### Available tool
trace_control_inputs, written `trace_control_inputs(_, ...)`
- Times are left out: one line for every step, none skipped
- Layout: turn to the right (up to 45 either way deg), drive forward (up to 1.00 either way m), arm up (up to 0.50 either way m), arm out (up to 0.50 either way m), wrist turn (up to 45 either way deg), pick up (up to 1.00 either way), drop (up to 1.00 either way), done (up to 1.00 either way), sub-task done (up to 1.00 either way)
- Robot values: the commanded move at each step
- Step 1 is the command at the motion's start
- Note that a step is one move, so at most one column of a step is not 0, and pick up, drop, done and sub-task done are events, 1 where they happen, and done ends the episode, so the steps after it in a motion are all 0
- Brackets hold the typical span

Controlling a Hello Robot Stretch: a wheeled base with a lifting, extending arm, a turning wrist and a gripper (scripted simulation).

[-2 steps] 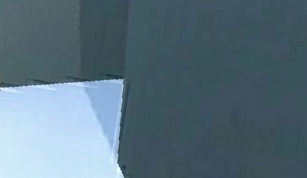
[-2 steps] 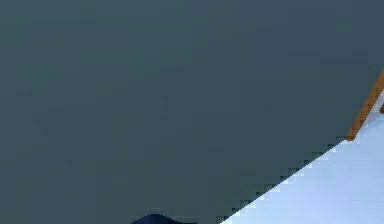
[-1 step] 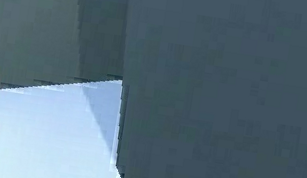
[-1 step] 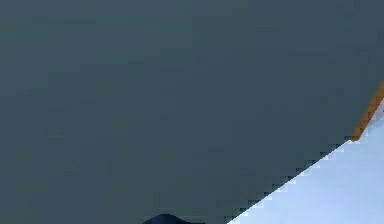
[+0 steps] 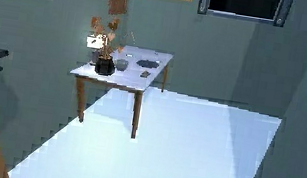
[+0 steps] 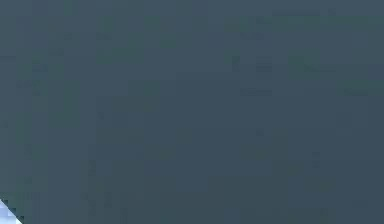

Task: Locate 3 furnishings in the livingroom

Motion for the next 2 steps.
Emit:
trace_control_inputs(-42.0,0.00,0.00,0.00,0.0,0.00,0.00,0.00,0.00)
trace_control_inputs(0.0,0.00,0.00,0.00,0.0,0.00,0.00,0.00,1.00)
